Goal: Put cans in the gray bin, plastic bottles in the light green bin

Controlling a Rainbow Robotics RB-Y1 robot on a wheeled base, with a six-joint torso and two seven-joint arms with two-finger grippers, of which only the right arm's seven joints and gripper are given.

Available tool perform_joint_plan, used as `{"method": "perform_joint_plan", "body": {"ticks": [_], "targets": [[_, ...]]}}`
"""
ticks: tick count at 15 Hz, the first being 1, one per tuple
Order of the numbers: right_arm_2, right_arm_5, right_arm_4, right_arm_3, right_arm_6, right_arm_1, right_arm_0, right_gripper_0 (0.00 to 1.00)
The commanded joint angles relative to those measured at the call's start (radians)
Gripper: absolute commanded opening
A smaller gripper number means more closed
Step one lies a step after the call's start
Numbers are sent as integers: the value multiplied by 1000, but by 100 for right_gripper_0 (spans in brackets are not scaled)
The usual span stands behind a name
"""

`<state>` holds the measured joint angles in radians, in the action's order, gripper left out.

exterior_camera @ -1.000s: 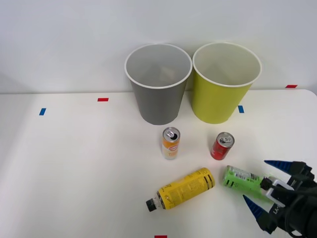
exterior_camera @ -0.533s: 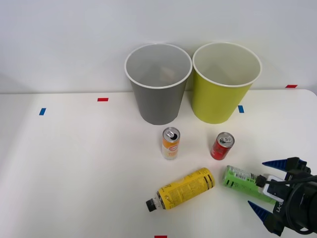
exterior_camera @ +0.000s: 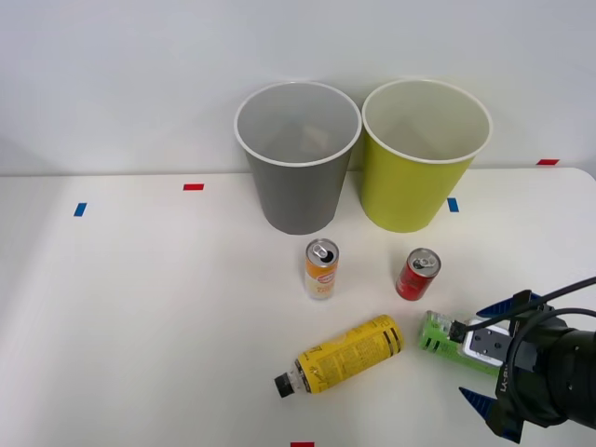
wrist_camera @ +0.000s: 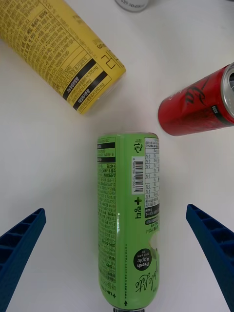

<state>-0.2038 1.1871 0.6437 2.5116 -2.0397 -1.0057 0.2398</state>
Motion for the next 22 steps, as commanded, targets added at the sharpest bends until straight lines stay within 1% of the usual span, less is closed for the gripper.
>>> {"method": "perform_joint_plan", "body": {"ticks": [1, 2, 5, 7, 9, 11, 13, 15, 17, 19, 22], "targets": [[-22, 103, 51, -69, -10, 52, -103, 100], [-31, 124, 70, -96, -17, 67, -134, 100], [-68, 187, 34, -117, -22, 107, -188, 100], [-71, 223, 31, -135, -23, 145, -214, 100], [-75, 252, 13, -142, -30, 165, -231, 100], [-101, 259, -42, -142, -28, 174, -243, 100], [-149, 259, -122, -143, -10, 182, -254, 100], [-152, 261, -113, -166, 0, 196, -260, 100], [-152, 261, -96, -218, -8, 223, -283, 100], [-155, 263, -96, -235, -8, 237, -293, 100], [-154, 333, -99, -247, -8, 256, -327, 100]]}}
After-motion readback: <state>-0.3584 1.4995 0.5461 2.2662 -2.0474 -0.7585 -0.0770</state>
